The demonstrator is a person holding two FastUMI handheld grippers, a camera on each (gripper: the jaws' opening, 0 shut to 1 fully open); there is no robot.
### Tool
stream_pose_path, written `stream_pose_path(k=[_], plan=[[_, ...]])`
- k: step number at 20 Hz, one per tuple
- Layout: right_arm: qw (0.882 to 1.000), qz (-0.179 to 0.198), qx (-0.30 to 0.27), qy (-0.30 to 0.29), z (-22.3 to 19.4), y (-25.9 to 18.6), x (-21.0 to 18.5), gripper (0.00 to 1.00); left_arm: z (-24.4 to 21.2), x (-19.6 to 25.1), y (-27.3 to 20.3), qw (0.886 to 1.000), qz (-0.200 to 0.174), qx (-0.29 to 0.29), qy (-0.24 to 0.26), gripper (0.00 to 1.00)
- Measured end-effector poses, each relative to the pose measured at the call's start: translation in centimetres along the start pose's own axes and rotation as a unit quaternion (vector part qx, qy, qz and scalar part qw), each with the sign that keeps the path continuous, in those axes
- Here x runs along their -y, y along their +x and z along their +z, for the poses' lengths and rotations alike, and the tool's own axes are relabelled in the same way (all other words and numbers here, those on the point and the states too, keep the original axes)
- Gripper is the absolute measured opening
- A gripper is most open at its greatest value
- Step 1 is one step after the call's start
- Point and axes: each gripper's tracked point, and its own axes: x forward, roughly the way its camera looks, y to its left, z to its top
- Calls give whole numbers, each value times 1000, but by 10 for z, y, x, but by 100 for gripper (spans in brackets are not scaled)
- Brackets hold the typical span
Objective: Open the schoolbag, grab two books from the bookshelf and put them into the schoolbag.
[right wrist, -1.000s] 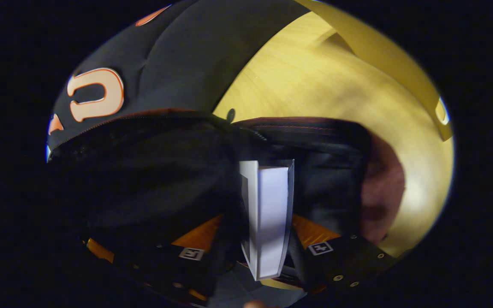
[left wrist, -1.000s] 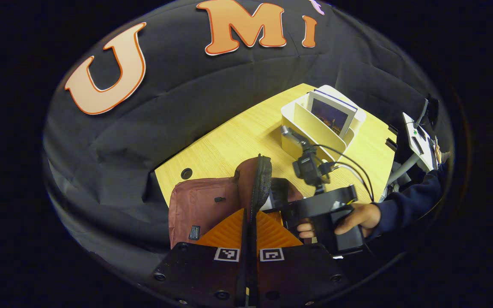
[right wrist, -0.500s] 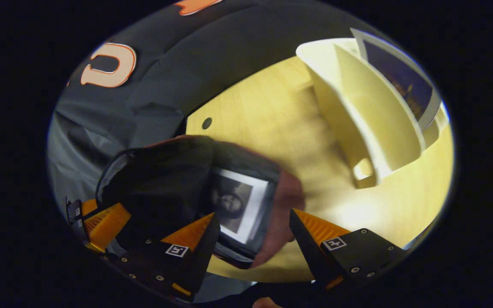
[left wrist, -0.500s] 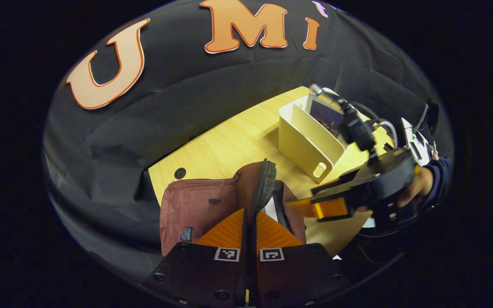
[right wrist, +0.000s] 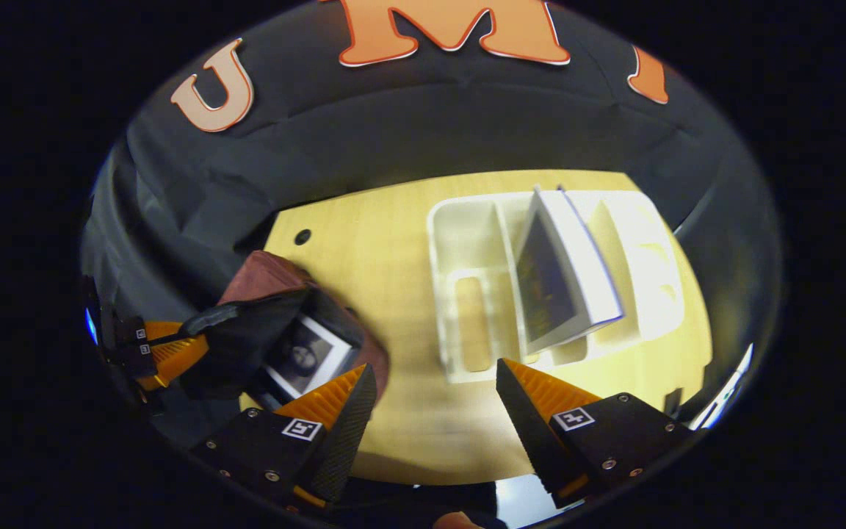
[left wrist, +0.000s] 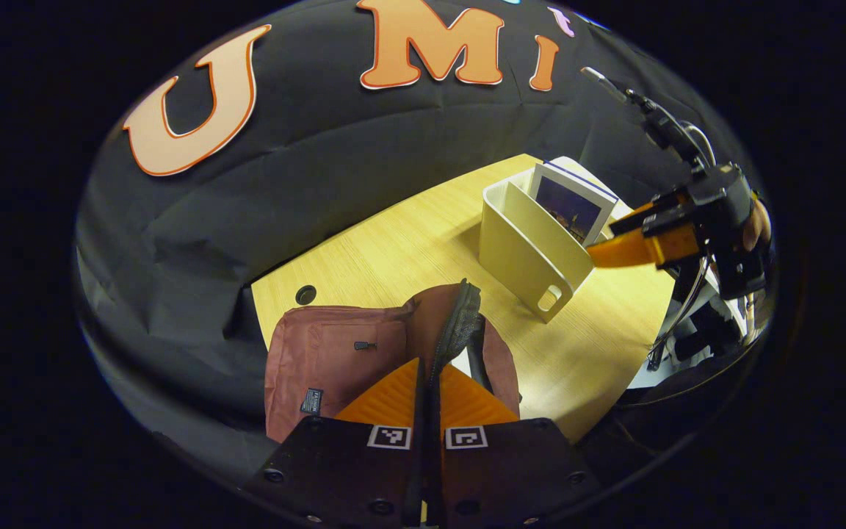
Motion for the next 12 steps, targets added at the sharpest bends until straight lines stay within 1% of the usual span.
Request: stream_pose_path(k=[4, 6, 9, 12], plan=[[999, -31, 9, -30, 35, -16, 42, 98, -4, 3, 5, 1000, 3, 0, -14, 3], [999, -32, 10, -26, 50, -16, 56, 98, -9, 6, 6, 1000, 4, -3, -19, 3], [999, -32, -11, -24, 64, -4, 82, 98, -10, 6, 9, 999, 15, -6, -38, 3], [998, -36, -41, -32, 67, 22, 98, 98, -13, 10, 9, 999, 22, -8, -49, 3]])
